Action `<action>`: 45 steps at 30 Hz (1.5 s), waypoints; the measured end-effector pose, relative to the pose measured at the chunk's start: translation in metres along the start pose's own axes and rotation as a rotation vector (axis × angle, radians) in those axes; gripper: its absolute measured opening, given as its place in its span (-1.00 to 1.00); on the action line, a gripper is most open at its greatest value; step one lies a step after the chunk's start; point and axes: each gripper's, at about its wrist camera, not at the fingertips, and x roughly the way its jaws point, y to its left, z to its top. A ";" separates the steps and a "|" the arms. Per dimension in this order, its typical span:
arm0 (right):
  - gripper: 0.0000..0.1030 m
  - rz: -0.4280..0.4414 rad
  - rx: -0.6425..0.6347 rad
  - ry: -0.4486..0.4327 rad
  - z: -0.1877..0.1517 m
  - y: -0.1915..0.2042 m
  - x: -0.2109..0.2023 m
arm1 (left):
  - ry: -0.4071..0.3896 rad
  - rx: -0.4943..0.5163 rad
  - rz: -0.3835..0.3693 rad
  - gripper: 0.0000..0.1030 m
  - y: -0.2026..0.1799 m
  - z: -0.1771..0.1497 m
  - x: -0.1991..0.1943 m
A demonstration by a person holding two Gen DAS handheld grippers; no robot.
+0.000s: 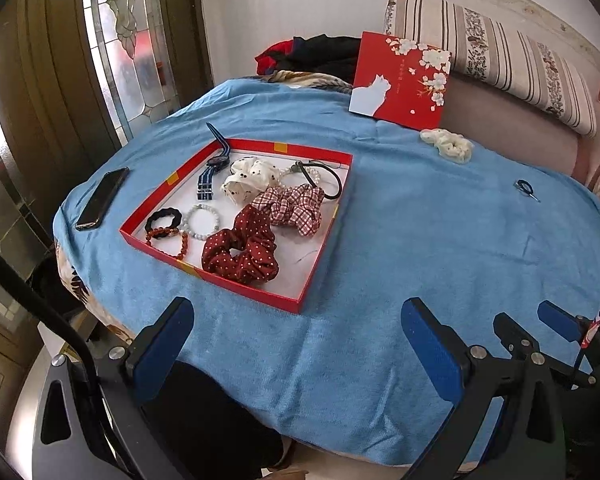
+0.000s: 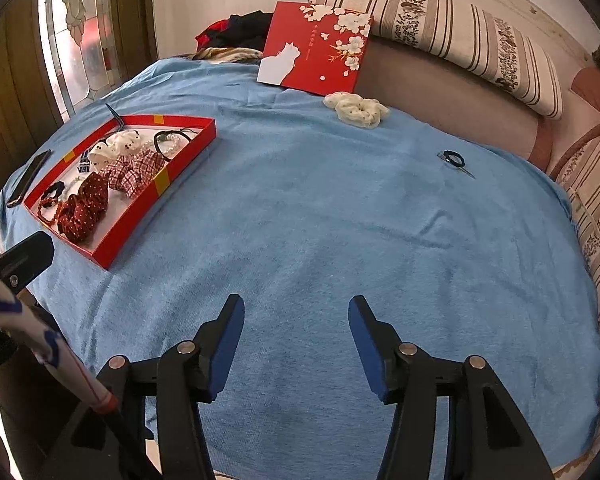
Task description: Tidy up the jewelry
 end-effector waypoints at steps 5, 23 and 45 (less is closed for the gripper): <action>0.15 -0.002 -0.010 0.012 0.001 0.004 0.003 | 0.023 -0.010 -0.020 1.00 0.003 0.000 0.005; 0.21 -0.020 -0.033 0.023 0.005 0.012 0.006 | 0.086 -0.065 -0.060 1.00 0.014 -0.001 0.019; 0.26 -0.038 -0.086 0.019 0.016 0.030 0.009 | 0.093 -0.090 -0.041 1.00 0.028 0.000 0.026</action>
